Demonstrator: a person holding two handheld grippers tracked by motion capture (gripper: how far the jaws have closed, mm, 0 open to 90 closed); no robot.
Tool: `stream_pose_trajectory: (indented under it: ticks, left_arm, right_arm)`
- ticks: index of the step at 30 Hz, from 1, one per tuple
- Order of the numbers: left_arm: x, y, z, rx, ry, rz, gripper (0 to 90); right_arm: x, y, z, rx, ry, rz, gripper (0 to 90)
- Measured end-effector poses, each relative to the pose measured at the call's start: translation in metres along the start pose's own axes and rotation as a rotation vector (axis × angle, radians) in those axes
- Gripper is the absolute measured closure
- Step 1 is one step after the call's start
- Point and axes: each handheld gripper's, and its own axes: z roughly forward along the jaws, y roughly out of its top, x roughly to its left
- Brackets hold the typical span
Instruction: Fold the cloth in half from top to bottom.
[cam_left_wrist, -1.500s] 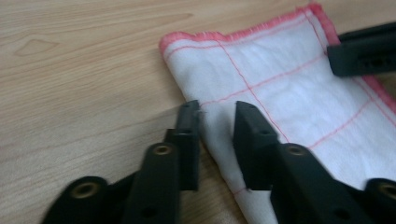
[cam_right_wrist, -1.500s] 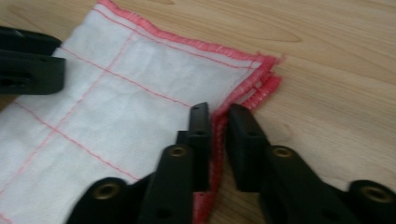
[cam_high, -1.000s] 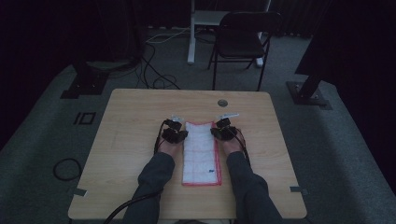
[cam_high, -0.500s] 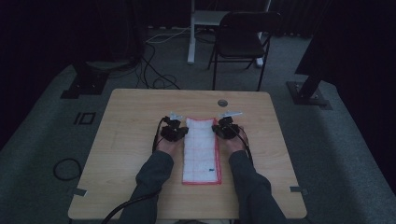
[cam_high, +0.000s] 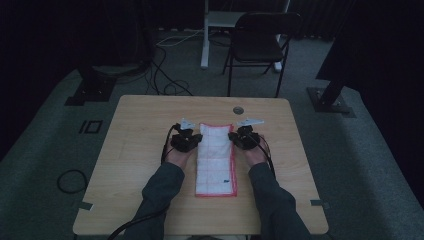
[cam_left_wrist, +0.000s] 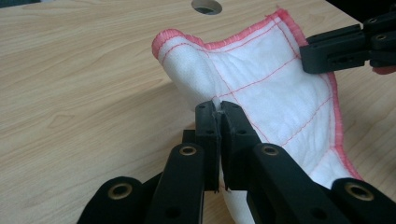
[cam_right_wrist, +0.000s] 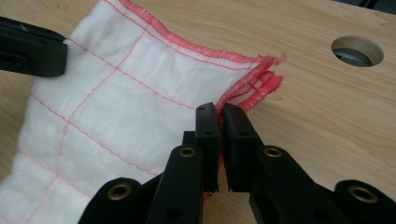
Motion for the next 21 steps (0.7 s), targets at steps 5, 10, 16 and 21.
stream_pose_trajectory:
  ticks: [5, 10, 16, 21]
  left_arm:
    - [-0.002, -0.006, -0.005, -0.003, -0.006, 0.009, 87.0]
    - [-0.005, -0.017, -0.012, -0.004, -0.008, 0.014, 86.9]
    - [-0.011, -0.025, -0.02, -0.012, -0.013, 0.014, 86.7]
    - [-0.014, -0.031, -0.026, -0.019, -0.022, 0.007, 86.5]
  right_arm:
    - [0.004, -0.004, -0.004, -0.011, 0.009, -0.004, 86.0]
    - [0.011, -0.012, -0.01, -0.026, 0.035, -0.005, 86.0]
    - [0.018, -0.02, -0.014, -0.027, 0.048, -0.017, 85.9]
    - [0.02, -0.024, -0.019, -0.029, 0.056, -0.026, 85.9]
